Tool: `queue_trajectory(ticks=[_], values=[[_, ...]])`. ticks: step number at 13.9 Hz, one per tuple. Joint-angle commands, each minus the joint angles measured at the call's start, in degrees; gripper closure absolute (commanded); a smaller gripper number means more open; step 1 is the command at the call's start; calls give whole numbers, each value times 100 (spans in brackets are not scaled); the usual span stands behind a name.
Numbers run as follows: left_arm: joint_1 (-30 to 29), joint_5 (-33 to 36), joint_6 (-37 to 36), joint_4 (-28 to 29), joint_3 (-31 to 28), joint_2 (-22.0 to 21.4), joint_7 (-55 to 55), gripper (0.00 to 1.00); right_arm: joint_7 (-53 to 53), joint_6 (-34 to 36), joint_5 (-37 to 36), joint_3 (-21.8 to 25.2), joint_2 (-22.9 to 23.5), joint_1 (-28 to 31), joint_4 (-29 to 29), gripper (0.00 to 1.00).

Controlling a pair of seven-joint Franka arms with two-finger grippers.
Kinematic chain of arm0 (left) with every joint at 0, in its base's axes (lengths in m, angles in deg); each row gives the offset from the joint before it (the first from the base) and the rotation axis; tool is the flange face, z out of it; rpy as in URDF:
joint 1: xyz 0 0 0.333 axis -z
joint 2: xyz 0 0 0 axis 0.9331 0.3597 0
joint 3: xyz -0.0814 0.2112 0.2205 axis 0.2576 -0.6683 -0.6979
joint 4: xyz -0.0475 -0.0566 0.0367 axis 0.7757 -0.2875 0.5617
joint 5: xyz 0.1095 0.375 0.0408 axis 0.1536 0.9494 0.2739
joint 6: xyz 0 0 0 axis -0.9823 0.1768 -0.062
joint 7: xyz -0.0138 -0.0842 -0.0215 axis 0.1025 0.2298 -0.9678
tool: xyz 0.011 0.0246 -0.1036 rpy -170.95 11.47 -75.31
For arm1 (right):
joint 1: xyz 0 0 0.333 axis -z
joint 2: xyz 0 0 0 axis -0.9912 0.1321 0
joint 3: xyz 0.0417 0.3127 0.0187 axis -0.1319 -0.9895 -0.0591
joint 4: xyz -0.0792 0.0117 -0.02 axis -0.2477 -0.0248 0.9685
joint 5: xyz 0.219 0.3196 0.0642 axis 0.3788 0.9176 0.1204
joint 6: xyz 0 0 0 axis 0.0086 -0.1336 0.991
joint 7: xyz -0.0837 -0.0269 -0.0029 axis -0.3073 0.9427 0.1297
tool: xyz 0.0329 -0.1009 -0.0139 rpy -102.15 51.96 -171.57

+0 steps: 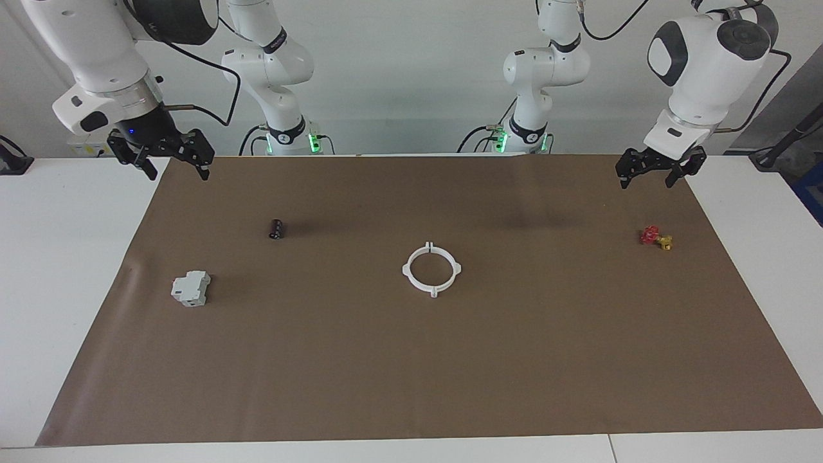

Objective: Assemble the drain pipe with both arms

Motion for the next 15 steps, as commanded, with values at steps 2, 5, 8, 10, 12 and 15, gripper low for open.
queue_trajectory(ticks=[2,5,8,10,12,15], values=[[64,-90,212,25,13,82,-64,0,-91,-81,-91,-48,-1,66,1,0],[81,-90,220,25,39,47,-179,0,-91,-81,-100,-48,-1,57,1,0],[90,-90,220,25,57,21,-511,0,-91,-81,-100,-48,-1,66,1,0],[160,-256,343,25,48,12,-724,0,-91,-81,-100,-48,-1,66,1,0],[186,-327,571,17,57,64,-724,0,-99,-89,-100,-48,-1,57,1,0],[336,-327,328,-587,21,328,-724,0,-91,-89,-100,-48,-1,57,1,0]])
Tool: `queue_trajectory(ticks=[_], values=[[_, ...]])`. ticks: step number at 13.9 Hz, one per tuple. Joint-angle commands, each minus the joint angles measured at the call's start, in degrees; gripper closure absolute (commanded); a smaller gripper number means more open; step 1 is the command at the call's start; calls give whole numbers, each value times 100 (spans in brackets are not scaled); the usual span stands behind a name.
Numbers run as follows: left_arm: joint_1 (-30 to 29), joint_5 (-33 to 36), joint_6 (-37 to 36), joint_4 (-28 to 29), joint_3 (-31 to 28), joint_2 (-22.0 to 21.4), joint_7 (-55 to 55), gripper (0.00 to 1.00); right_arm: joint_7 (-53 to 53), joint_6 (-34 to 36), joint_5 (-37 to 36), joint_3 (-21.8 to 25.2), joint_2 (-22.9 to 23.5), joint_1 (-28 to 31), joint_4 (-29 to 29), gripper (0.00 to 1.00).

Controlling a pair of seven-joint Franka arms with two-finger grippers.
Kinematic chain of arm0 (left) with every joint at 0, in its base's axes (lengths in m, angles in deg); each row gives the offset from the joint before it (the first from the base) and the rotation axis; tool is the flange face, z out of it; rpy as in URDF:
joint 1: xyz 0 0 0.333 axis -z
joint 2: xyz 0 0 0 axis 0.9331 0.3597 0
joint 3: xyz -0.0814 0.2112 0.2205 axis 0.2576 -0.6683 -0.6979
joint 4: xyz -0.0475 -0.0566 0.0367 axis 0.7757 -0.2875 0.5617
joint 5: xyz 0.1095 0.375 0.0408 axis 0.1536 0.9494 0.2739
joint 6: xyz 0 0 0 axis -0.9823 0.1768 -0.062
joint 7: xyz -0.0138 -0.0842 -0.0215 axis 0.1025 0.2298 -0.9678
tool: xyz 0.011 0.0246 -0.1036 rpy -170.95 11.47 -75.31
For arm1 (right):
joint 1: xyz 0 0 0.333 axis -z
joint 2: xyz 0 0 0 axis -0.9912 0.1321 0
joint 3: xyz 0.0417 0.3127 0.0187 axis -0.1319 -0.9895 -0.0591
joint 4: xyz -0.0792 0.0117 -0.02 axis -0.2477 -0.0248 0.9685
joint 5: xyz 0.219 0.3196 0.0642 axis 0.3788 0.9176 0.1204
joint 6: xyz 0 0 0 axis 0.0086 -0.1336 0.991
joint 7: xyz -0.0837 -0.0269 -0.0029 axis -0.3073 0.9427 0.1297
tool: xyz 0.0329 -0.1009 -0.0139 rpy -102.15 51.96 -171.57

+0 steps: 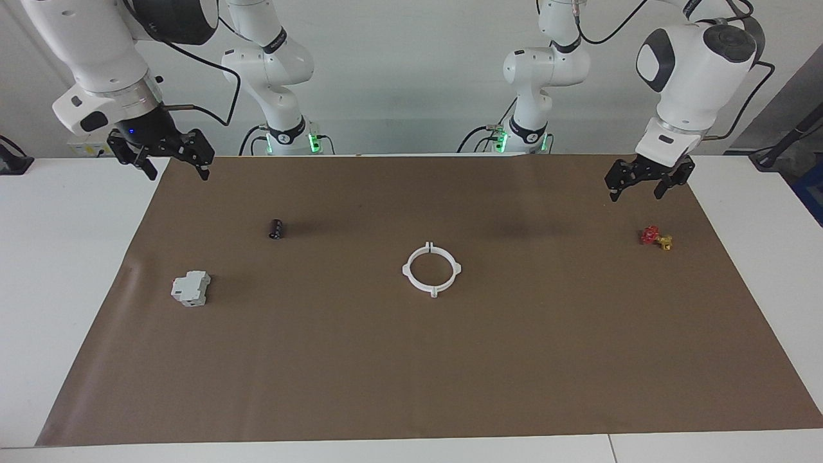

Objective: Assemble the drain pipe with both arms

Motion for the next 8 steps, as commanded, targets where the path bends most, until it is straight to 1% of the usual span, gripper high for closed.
queue_trajectory(ticks=[1,3,4,6,7,8], values=[[149,-77,-283,-632,-77,250,-85,0,-91,-80,-99,-48,-1,57,1,0],[149,-77,-555,-904,-95,224,-93,0,-91,-80,-99,-48,-1,57,1,0],[149,-77,-905,-1254,-112,302,-76,0,-82,-80,-99,-48,-1,57,1,0],[192,-77,-1626,-2298,-139,810,-67,0,-91,-89,-99,-48,-1,57,1,0],[210,-77,-1733,-2504,-148,891,-76,0,-91,-80,-99,-48,-1,57,1,0],[210,-77,-1717,-2488,-113,874,-76,0,-91,-89,-99,-48,-1,57,1,0]])
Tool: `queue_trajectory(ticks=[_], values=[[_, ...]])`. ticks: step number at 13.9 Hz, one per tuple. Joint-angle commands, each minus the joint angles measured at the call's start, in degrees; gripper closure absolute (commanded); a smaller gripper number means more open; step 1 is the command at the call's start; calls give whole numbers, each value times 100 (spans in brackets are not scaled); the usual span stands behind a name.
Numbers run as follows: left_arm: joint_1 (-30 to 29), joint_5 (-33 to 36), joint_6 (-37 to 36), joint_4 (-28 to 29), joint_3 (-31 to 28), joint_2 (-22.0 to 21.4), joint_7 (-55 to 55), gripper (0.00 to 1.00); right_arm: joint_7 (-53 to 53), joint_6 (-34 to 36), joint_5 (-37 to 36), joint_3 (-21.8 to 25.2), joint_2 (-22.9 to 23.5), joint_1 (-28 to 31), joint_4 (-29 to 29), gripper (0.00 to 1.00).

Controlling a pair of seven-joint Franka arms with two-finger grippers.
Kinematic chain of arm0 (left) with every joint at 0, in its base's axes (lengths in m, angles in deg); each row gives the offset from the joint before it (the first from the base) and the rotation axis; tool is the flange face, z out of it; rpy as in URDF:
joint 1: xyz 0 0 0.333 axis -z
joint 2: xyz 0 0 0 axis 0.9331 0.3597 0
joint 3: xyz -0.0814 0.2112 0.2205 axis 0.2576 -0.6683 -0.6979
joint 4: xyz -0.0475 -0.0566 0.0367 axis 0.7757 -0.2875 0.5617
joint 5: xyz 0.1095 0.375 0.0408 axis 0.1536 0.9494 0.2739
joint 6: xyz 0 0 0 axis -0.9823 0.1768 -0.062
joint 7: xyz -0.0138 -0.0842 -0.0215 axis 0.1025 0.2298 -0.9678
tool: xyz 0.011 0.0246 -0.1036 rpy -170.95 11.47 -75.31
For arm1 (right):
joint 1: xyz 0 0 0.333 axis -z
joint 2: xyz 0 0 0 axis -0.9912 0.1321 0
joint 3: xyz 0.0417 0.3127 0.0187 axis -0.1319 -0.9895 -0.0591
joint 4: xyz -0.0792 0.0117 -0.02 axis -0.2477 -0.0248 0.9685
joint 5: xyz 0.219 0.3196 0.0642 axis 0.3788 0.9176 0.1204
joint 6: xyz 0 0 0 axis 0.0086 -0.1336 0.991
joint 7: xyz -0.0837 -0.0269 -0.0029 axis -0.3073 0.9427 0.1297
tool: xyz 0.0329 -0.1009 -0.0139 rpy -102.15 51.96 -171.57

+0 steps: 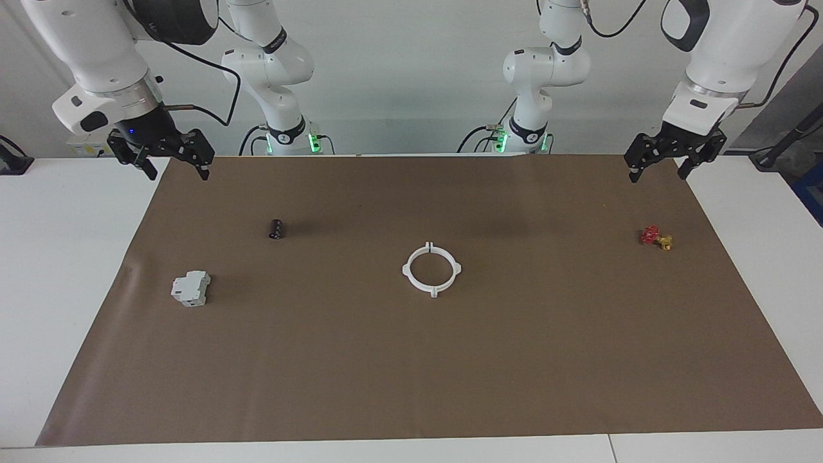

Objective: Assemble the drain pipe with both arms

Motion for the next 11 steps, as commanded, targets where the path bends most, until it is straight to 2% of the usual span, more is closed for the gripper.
queue_trajectory(ticks=[1,3,5,8,11], values=[[119,-77,-322,-553,-61,380,-67,0,-91,-80,-99,-48,-1,57,1,0],[119,-85,-427,-571,-52,397,-67,0,-82,-89,-99,-48,-1,57,1,0],[111,-85,-436,-274,-60,283,-76,0,-82,-80,-99,-48,-1,57,1,0],[119,-85,-656,-641,-61,458,-76,0,-82,-80,-99,-48,-1,57,1,0],[119,-85,-638,-659,-61,468,-67,0,-82,-80,-99,-48,-1,57,1,0]])
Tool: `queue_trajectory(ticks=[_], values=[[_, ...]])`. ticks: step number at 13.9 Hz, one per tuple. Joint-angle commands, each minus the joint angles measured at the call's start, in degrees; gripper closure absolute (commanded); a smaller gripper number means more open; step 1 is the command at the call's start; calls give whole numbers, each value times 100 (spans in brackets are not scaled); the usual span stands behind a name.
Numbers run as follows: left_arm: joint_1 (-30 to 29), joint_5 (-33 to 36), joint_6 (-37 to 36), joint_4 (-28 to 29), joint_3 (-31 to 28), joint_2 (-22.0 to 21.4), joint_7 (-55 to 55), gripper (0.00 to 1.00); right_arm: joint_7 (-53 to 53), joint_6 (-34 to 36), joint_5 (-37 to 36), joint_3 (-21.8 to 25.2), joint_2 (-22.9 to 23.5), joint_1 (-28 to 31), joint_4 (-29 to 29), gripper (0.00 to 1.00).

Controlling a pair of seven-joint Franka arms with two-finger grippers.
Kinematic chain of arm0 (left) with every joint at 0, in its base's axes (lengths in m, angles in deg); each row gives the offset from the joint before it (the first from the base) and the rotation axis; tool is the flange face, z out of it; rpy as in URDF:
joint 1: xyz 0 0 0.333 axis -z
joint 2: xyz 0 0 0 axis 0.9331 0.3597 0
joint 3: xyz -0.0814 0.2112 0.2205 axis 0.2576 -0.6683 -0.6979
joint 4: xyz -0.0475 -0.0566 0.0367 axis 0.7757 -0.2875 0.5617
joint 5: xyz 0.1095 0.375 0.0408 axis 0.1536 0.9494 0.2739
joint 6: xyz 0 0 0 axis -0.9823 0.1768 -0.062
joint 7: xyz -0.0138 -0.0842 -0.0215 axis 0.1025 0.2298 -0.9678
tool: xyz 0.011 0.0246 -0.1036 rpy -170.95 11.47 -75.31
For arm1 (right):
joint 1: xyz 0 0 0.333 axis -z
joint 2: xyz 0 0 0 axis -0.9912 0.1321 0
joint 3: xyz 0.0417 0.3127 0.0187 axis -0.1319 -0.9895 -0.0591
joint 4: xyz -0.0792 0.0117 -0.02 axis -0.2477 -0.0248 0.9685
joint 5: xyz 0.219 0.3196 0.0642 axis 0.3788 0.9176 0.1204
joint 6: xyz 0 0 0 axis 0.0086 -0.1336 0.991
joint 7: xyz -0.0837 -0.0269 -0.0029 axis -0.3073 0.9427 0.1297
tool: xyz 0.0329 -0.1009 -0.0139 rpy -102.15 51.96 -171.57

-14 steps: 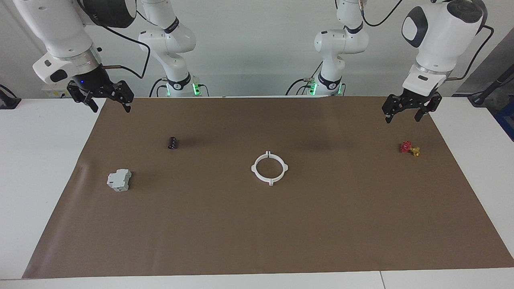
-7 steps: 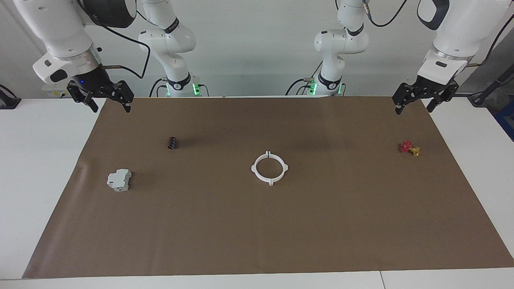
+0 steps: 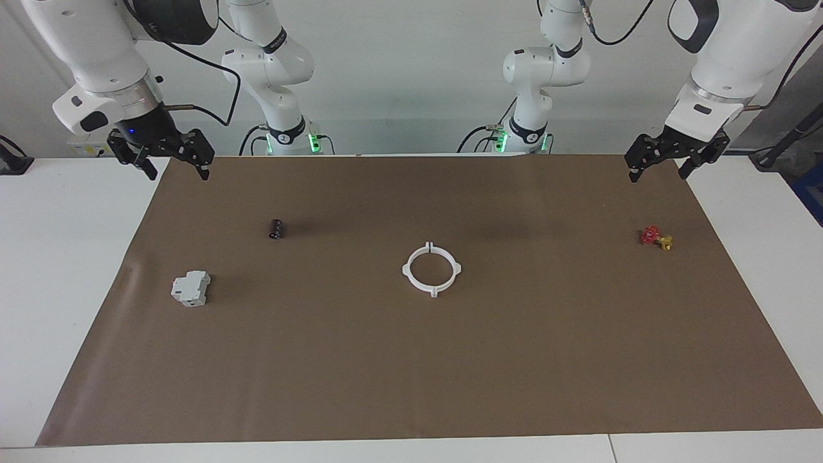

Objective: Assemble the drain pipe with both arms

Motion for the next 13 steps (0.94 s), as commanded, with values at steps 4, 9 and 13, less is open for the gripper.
queue_trajectory(ticks=[4,9,13], values=[[108,-82,-282,-167,-78,103,-84,0,-82,-80,-99,-48,-1,66,1,0],[117,-91,-309,-132,-78,103,-76,0,-82,-80,-99,-48,-1,66,1,0],[117,-91,-300,-132,-78,95,-76,0,-82,-80,-99,-48,-1,57,1,0]])
